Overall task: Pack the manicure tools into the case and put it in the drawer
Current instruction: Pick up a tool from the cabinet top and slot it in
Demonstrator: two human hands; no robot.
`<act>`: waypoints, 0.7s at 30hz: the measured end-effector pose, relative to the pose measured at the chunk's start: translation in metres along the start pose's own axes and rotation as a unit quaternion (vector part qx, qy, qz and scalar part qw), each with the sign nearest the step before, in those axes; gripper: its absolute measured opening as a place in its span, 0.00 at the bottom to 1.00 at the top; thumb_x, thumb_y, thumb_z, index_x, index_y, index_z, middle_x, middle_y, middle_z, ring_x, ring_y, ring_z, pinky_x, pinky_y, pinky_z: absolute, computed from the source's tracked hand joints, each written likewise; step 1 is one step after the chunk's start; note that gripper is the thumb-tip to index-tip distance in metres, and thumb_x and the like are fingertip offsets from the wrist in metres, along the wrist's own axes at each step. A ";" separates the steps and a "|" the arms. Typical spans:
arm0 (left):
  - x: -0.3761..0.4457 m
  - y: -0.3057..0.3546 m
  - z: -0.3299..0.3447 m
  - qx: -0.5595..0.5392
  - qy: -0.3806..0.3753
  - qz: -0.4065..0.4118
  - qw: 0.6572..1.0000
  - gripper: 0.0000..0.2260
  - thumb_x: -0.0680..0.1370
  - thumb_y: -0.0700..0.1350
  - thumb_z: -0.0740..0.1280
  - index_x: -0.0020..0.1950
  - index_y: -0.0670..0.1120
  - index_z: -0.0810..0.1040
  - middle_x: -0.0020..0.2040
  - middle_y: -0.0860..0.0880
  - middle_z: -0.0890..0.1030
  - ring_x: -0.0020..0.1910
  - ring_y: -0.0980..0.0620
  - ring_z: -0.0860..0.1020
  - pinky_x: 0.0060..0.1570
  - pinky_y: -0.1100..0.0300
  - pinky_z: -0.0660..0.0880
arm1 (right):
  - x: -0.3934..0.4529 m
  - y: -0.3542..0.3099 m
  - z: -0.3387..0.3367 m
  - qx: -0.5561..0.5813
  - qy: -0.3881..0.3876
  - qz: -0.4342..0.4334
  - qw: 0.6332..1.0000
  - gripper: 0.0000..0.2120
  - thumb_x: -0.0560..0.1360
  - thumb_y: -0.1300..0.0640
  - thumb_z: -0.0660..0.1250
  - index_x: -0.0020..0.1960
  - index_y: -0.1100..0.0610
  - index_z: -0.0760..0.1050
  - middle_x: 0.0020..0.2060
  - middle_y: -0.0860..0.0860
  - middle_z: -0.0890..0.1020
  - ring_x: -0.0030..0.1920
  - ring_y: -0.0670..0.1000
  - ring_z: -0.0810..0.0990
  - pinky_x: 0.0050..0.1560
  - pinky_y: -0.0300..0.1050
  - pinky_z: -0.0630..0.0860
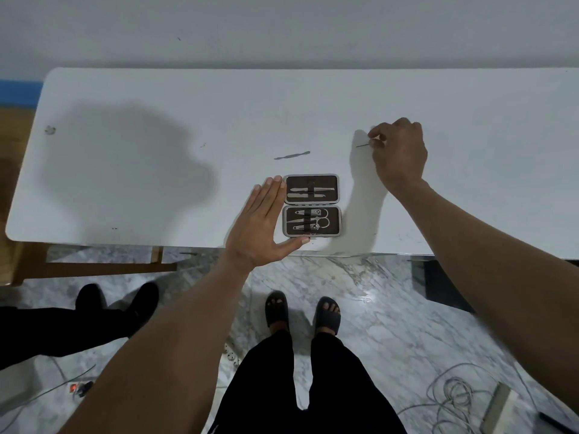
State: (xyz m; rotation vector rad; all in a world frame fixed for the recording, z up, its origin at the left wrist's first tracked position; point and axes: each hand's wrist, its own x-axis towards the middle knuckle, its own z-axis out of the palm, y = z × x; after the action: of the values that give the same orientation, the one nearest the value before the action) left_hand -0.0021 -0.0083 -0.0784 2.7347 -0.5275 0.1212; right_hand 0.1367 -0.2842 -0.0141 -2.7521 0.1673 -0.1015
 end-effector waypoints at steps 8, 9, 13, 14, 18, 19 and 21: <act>0.000 0.000 -0.001 0.001 -0.009 -0.004 1.000 0.50 0.78 0.72 0.64 0.84 0.35 0.57 0.85 0.39 0.58 0.86 0.43 0.55 0.85 0.43 0.54 | -0.002 0.014 0.003 -0.012 -0.002 0.046 0.999 0.12 0.77 0.60 0.62 0.52 0.50 0.82 0.45 0.53 0.80 0.56 0.57 0.71 0.39 0.47 0.70; 0.000 0.000 -0.001 0.001 -0.010 -0.005 1.000 0.50 0.78 0.72 0.64 0.84 0.35 0.57 0.85 0.39 0.58 0.86 0.43 0.55 0.85 0.44 0.54 | -0.003 0.012 0.003 -0.015 0.000 0.040 0.999 0.12 0.76 0.61 0.62 0.50 0.51 0.83 0.44 0.54 0.79 0.55 0.58 0.72 0.38 0.47 0.70; 0.000 0.000 -0.001 0.002 -0.007 -0.004 1.000 0.50 0.77 0.72 0.64 0.84 0.35 0.58 0.85 0.39 0.59 0.86 0.43 0.55 0.85 0.44 0.53 | -0.007 0.008 0.002 -0.052 0.003 0.014 0.999 0.13 0.75 0.64 0.60 0.48 0.53 0.82 0.43 0.56 0.78 0.53 0.60 0.72 0.36 0.47 0.68; 0.000 0.000 -0.001 0.002 -0.005 -0.004 1.000 0.50 0.77 0.72 0.64 0.84 0.35 0.58 0.85 0.39 0.59 0.86 0.43 0.55 0.85 0.44 0.53 | -0.007 0.007 0.002 -0.068 0.002 0.001 0.998 0.13 0.75 0.65 0.59 0.48 0.55 0.81 0.43 0.57 0.78 0.52 0.60 0.72 0.35 0.47 0.67; 0.001 0.000 -0.001 0.004 -0.004 -0.002 1.000 0.50 0.78 0.72 0.63 0.84 0.35 0.58 0.85 0.39 0.59 0.85 0.43 0.55 0.85 0.43 0.54 | -0.007 0.006 0.005 -0.133 -0.013 -0.045 0.990 0.11 0.71 0.69 0.58 0.49 0.62 0.76 0.46 0.60 0.76 0.52 0.62 0.71 0.34 0.48 0.64; 0.001 0.000 -0.001 0.003 -0.007 -0.003 1.000 0.50 0.78 0.72 0.63 0.84 0.35 0.57 0.85 0.39 0.59 0.86 0.43 0.55 0.85 0.43 0.54 | -0.008 0.005 0.007 -0.149 -0.019 -0.053 0.987 0.12 0.70 0.70 0.57 0.50 0.63 0.75 0.46 0.61 0.76 0.53 0.62 0.71 0.35 0.49 0.64; 0.001 0.000 0.000 0.001 -0.009 -0.004 1.000 0.50 0.78 0.72 0.63 0.84 0.35 0.57 0.85 0.39 0.59 0.86 0.43 0.55 0.85 0.43 0.54 | -0.010 0.003 0.010 -0.174 -0.031 -0.061 0.982 0.13 0.69 0.71 0.57 0.51 0.66 0.72 0.48 0.63 0.75 0.53 0.63 0.71 0.37 0.51 0.63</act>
State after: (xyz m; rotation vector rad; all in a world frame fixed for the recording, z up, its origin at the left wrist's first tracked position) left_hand -0.0016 -0.0082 -0.0782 2.7419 -0.5231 0.0950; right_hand 0.1269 -0.2823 -0.0250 -3.1089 -0.0025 -0.0197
